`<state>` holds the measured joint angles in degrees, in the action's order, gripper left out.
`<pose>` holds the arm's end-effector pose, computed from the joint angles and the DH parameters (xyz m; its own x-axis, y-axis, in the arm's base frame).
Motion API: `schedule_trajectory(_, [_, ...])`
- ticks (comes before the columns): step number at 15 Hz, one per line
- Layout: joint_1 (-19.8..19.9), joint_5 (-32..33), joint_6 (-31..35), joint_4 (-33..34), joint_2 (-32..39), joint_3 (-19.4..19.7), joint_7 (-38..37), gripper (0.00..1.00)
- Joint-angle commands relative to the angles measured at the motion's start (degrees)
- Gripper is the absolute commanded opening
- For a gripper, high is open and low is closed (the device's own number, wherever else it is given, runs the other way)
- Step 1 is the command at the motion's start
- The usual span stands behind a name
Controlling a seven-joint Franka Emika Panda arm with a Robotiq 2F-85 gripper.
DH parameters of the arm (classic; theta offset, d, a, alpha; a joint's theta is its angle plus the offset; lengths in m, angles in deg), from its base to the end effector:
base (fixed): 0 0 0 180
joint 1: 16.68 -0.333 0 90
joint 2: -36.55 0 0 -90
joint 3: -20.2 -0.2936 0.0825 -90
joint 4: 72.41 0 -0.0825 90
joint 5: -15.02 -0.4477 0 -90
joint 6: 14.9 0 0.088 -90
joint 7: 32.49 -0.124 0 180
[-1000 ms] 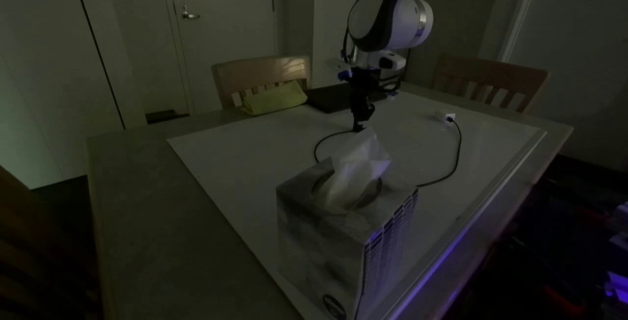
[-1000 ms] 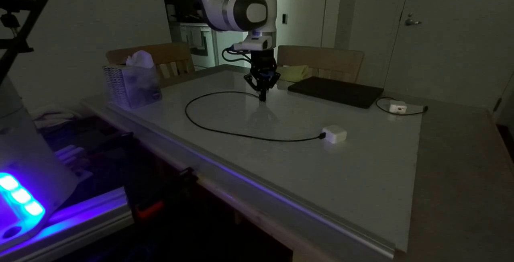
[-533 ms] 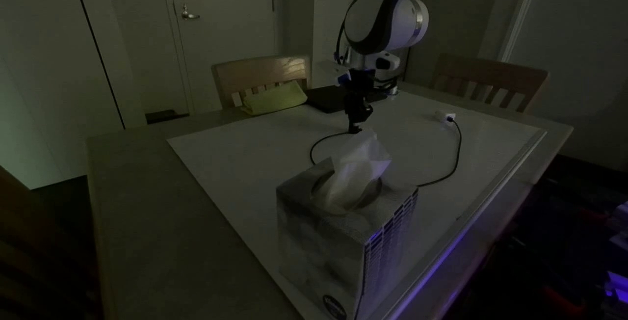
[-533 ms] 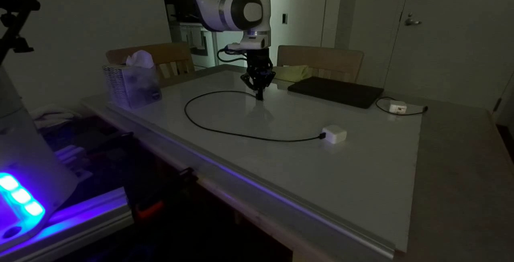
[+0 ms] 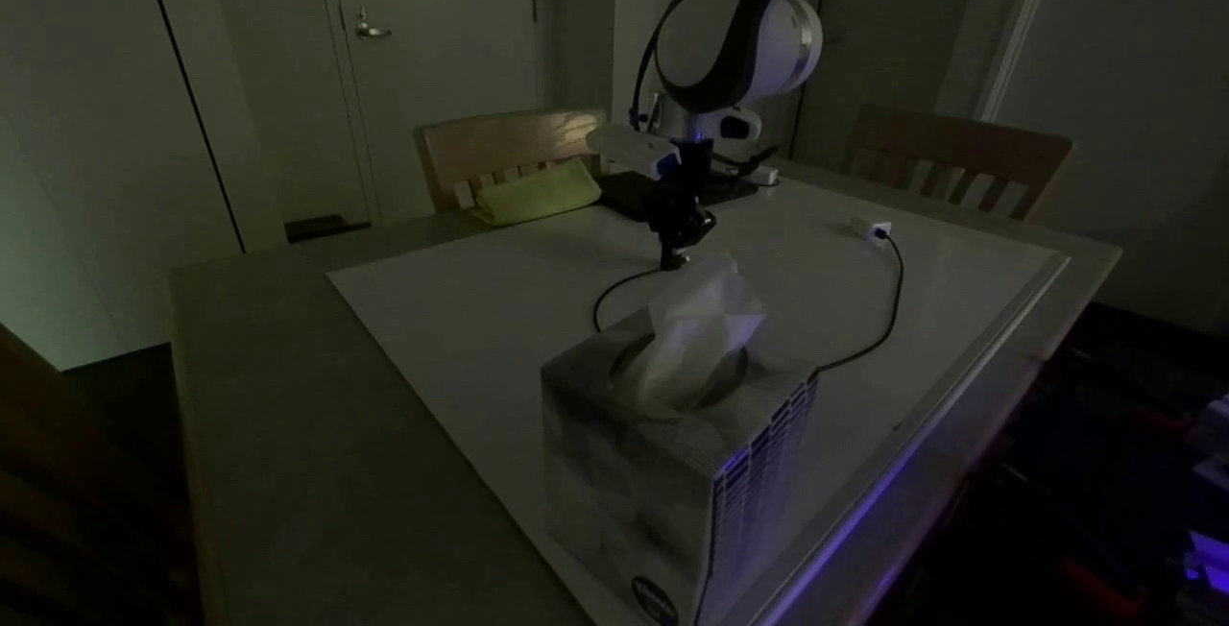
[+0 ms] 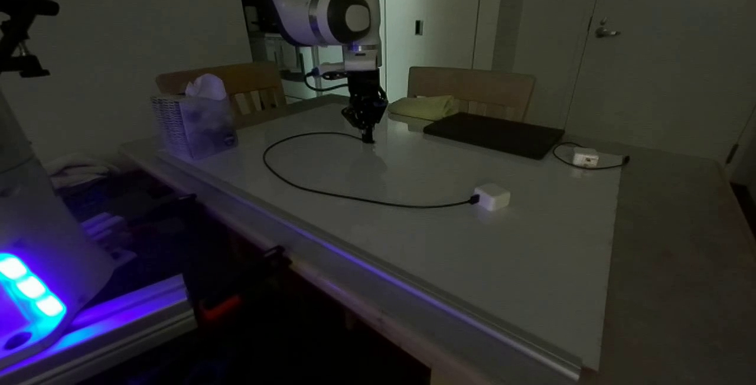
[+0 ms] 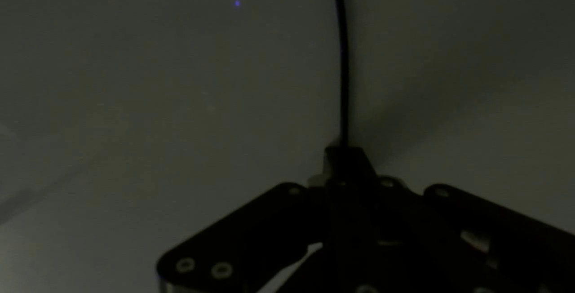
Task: Unwind the charger on the table
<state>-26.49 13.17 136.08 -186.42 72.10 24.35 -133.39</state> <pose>0.6246 0.0582 0.0590 -0.1056 -0.9942 0.0201 -0.9940 0.1049 -0.0313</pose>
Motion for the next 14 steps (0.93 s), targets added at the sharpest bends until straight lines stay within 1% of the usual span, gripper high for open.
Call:
schedule_trajectory(1, [0.3,-0.6,2.8,-0.4,0.3,-0.5,3.7,0.01])
schedule_trajectory(3, [-0.3,1.6,2.3,2.1,1.0,-0.7,8.7,0.01])
schedule_trajectory(5, [-1.6,2.7,-0.2,6.1,2.2,-0.9,12.4,0.01])
schedule_trajectory(6, [-2.4,3.1,-1.9,8.9,3.1,-1.3,14.0,0.01])
schedule_trajectory(10, [-4.8,3.2,-4.4,16.6,6.1,-4.0,21.9,0.01])
schedule_trajectory(11, [-5.1,1.6,-2.0,11.9,3.6,-2.4,18.8,0.06])
schedule_trajectory(14, [-6.5,1.7,-3.1,15.0,5.1,-3.0,20.4,0.06])
